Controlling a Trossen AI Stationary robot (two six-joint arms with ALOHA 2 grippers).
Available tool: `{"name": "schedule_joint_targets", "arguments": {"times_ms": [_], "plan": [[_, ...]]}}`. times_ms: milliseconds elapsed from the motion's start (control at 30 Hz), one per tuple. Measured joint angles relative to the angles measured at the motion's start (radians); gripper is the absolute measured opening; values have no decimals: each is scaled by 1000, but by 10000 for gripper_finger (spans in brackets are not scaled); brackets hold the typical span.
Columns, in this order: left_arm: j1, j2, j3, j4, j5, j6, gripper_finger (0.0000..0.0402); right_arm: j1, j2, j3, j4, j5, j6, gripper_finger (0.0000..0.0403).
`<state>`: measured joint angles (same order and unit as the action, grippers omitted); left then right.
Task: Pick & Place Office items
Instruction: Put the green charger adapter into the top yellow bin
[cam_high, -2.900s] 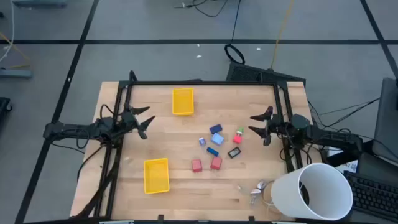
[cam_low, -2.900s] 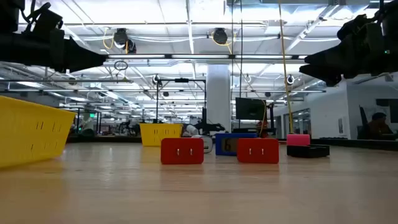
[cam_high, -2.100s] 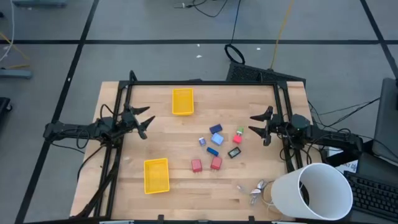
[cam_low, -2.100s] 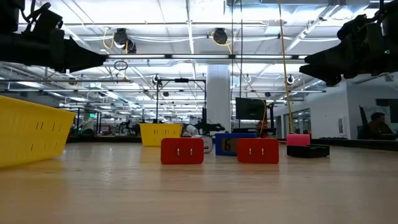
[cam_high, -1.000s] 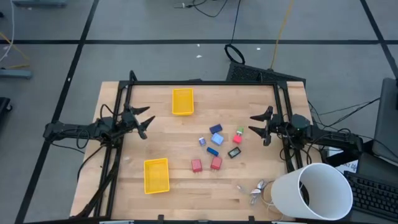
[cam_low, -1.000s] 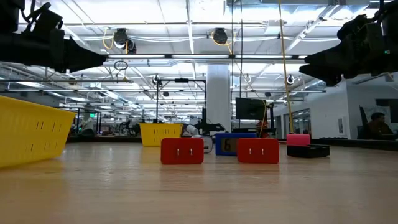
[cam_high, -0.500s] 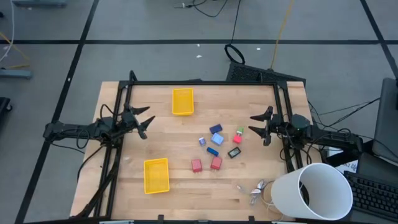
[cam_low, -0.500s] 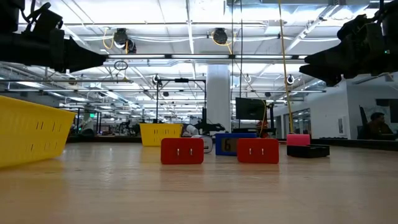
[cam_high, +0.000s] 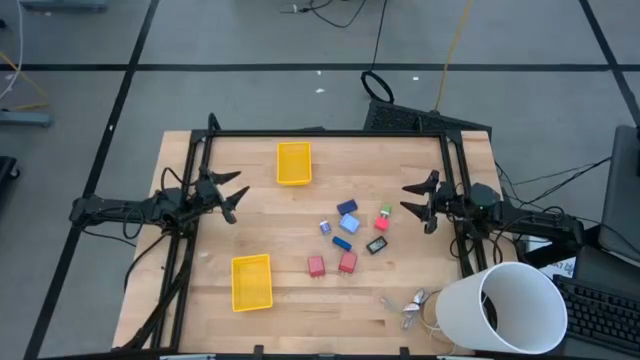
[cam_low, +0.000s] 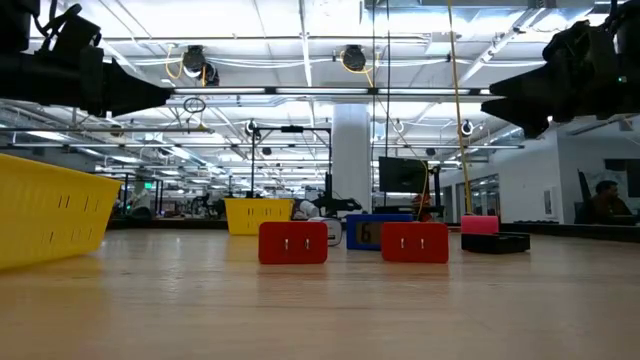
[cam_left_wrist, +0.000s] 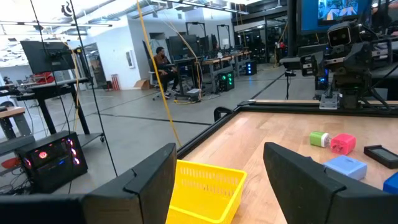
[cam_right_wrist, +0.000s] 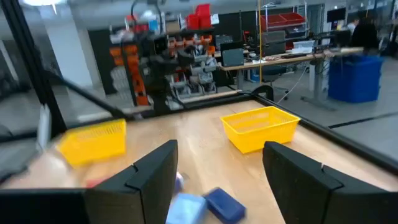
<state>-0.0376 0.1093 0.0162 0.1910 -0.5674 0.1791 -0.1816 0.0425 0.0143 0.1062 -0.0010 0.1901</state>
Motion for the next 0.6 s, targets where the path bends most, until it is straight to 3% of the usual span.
{"name": "schedule_joint_targets", "arguments": {"times_ms": [233,367,500,600], "plan": [[0,0,0,0,0,0,241,0,0,0,57,0,175,224],[0,0,0,0,0,0,241,-1,0,0,76,16,168,224],[0,0,0,0,0,0,241,-1,10,0,78,114,141,226],[0,0,0,0,0,0,241,2,59,0,66,104,145,241]]}}
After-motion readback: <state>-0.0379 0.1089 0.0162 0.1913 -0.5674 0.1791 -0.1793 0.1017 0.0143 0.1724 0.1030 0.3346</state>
